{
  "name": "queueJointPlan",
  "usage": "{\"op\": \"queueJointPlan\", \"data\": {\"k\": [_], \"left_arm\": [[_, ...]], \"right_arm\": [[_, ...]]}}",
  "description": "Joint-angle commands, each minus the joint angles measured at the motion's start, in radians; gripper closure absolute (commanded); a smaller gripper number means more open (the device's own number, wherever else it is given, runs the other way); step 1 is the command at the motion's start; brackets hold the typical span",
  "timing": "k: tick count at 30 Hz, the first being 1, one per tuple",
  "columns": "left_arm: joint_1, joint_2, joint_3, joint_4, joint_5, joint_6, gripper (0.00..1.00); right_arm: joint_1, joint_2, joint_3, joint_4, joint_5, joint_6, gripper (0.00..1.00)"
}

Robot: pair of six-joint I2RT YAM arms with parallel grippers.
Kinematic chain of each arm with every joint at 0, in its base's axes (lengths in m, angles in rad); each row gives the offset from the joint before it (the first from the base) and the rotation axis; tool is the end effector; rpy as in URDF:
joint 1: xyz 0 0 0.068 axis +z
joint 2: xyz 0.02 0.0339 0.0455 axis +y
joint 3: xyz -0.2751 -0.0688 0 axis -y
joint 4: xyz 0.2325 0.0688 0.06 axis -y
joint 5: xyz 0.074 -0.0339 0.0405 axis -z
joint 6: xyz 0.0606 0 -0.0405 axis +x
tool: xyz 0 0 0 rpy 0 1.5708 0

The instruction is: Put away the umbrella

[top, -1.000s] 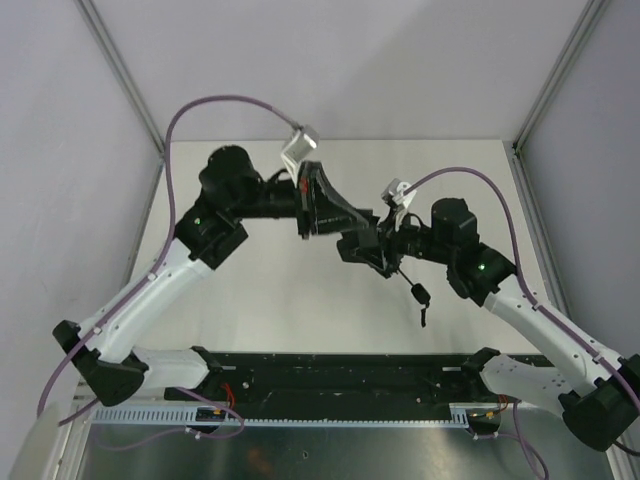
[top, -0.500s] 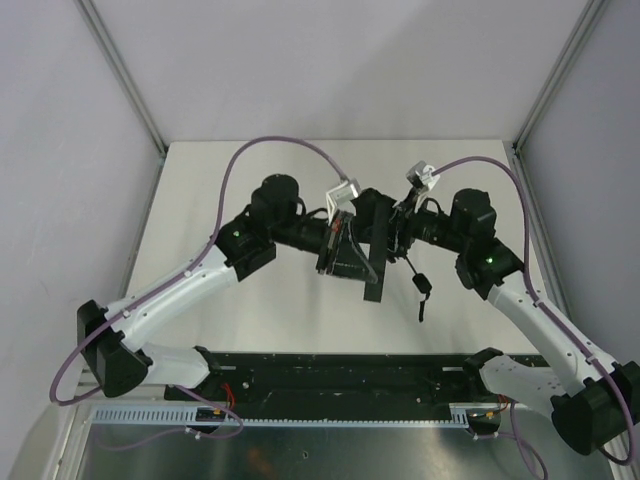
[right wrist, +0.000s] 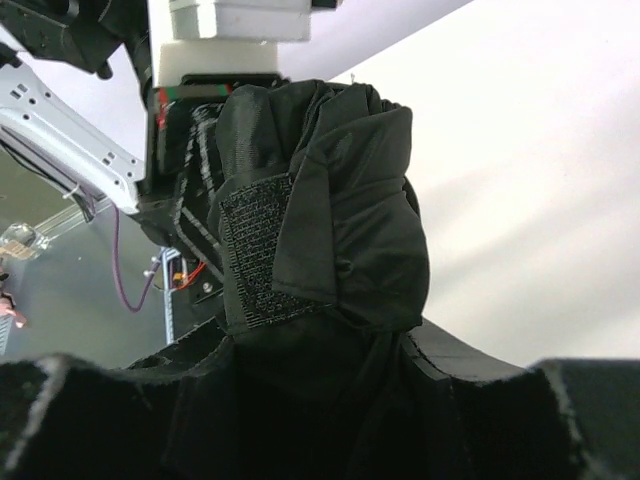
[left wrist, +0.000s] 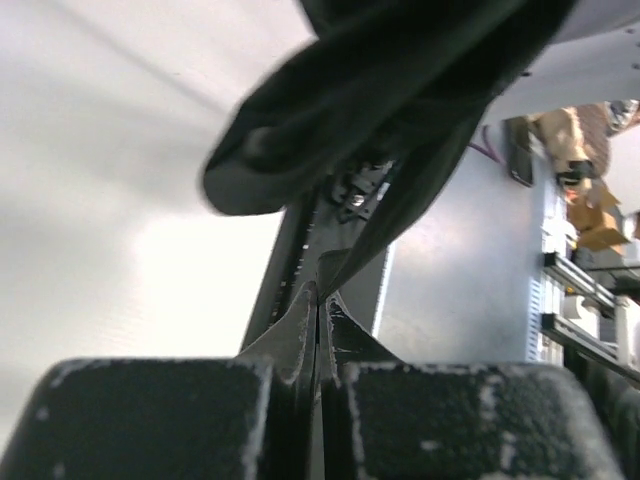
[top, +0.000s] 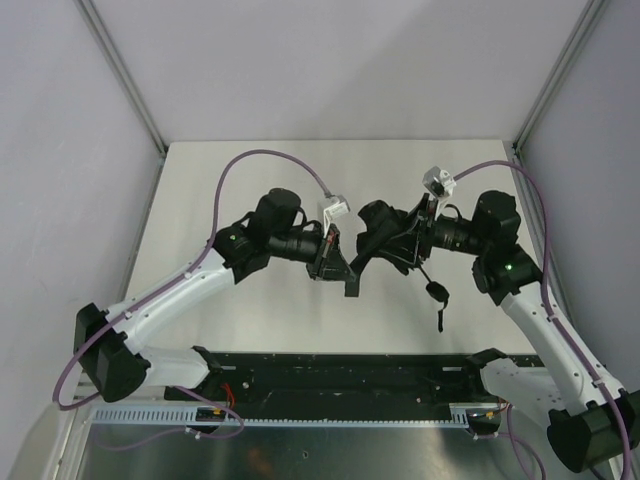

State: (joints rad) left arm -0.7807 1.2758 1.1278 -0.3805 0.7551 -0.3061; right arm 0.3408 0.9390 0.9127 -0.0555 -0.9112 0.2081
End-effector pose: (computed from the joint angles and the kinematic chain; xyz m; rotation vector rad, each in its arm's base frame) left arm 0.1703 -0.2272 0.3422 1.0117 2.0362 -1.4106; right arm 0.1746 0.1127 0.3803 -0.8261 1.5472 1.1531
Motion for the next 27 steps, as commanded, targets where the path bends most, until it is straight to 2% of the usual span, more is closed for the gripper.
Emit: {"op": "queueJointPlan", "data": {"k": [1,4,13,15,21,23,27], "left_arm": [[0.033,-0.025,0.025,-0.149,-0.173,0.133,1.00],[0.036,-0.043,0.033,-0.154,-0.247,0.187,1.00],[0.037,-0.065,0.024,-0.148,-0.321,0.301,1.00],[0.039,-0.054,0.023,-0.145,-0.354,0.279,0.90],[0.099,-0.102,-0.033,-0.086,-0.310,0.159,0.48],[0.141,-0.146,-0.058,-0.065,-0.269,0.107,0.41],[0.230,-0.233,-0.102,-0.041,-0.211,-0.072,0.35]], "right_arm": [[-0.016,-0.063,0.017,0.006,-0.029,0.010,1.00],[-0.010,-0.065,0.017,-0.011,-0.033,0.009,1.00],[0.014,-0.046,0.026,-0.013,0.056,-0.008,1.00],[0.020,-0.030,0.044,-0.024,0.090,-0.027,1.00],[0.036,0.037,0.117,-0.118,0.183,-0.151,1.00],[0.037,0.059,0.136,-0.142,0.209,-0.188,1.00],[0.049,0.098,0.182,-0.206,0.282,-0.279,1.00]]}}
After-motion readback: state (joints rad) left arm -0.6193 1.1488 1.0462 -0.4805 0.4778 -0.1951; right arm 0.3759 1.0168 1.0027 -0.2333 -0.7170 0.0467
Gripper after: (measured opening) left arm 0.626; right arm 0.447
